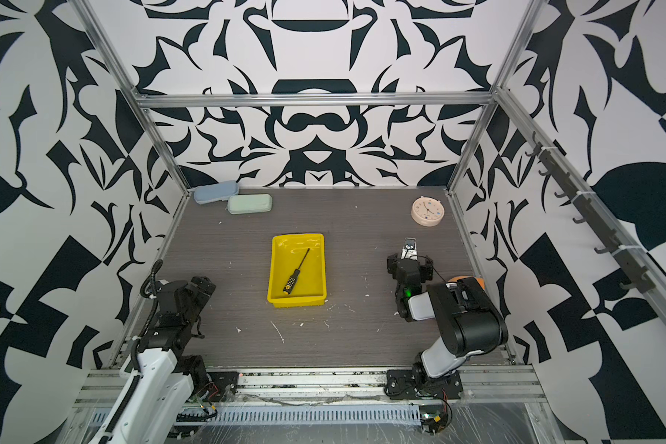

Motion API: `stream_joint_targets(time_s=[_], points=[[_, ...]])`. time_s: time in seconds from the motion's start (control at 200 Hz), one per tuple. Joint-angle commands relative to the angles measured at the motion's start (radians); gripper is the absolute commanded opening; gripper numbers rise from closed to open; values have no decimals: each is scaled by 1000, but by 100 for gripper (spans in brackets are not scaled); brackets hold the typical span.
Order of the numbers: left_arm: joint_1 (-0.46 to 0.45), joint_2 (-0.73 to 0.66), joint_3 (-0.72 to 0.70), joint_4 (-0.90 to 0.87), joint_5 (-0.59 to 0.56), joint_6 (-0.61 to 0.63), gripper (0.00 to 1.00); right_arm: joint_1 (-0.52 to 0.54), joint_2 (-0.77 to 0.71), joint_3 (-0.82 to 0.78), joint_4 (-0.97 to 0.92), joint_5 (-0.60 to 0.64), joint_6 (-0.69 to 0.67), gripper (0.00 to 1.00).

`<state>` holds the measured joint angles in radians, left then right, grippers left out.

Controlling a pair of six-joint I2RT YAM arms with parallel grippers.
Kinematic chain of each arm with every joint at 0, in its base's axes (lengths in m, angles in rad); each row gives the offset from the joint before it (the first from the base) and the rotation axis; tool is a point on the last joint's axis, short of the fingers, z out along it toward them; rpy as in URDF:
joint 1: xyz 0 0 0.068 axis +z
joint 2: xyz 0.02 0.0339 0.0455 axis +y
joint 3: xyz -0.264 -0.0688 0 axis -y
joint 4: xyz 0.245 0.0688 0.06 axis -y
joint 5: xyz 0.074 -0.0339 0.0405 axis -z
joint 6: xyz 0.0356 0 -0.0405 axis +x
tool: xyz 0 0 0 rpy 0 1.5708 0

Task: Put the screwdriver in the bin
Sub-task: Reset both arms

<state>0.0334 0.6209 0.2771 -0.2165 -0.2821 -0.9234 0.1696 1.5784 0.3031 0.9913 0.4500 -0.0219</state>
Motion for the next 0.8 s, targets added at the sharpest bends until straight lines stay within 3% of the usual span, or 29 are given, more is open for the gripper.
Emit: stream_joint_targets(time_s=[0.0,0.085,0.26,0.395,0.55,0.67,0.795], points=[[0,44,74,163,-133,-7,99,4,-12,23,6,-42,3,100],[0,118,117,247,-233,59,99,4,-8,19,18,-42,2,100],[0,311,137,434,-368,333,99,4,-8,22,12,-43,2,100],[0,452,77,713,-252,577,99,4,-9,21,12,-43,2,100],[0,600,26,952,-124,716,99,4,-9,23,9,-43,4,100],[0,680,13,1025,-73,763,99,5,-9,23,10,-44,2,100],[0,782,-42,1244,-69,764,99,4,-9,22,9,-43,2,100]])
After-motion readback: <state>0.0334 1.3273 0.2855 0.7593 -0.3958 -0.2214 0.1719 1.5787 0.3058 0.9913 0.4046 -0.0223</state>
